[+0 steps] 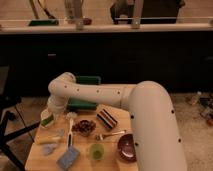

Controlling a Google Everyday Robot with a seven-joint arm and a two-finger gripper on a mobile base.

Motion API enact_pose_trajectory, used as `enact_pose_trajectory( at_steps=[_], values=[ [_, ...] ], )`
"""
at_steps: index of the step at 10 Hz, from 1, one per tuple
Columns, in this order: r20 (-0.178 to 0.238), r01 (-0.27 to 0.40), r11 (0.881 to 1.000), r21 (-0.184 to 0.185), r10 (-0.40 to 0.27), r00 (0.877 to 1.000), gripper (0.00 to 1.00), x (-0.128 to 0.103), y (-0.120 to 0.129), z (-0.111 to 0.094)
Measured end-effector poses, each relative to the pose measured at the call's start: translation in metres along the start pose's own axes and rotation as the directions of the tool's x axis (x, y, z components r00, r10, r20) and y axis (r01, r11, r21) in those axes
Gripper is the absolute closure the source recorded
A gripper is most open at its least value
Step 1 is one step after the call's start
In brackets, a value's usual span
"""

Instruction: Place pepper in paper cup

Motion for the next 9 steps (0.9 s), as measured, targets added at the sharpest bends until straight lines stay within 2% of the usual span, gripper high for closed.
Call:
enact_pose_trajectory(
  at_steps=[1, 3, 7, 9],
  values=[
    [-0.001, -0.004, 1.000, 0.006, 0.004, 1.000, 0.97, 0.004, 0.002, -0.006],
    [0.000, 0.002, 1.000, -0.006, -0.002, 1.000, 0.97, 0.007, 0.005, -0.007],
    [0.012, 0.023, 0.999, -0.048, -0.022, 1.000, 0.97, -0.001, -0.023, 0.012],
    [0.011, 0.029, 0.998, -0.057, -0.029, 1.000, 0.97, 0.003, -0.029, 0.013]
  ],
)
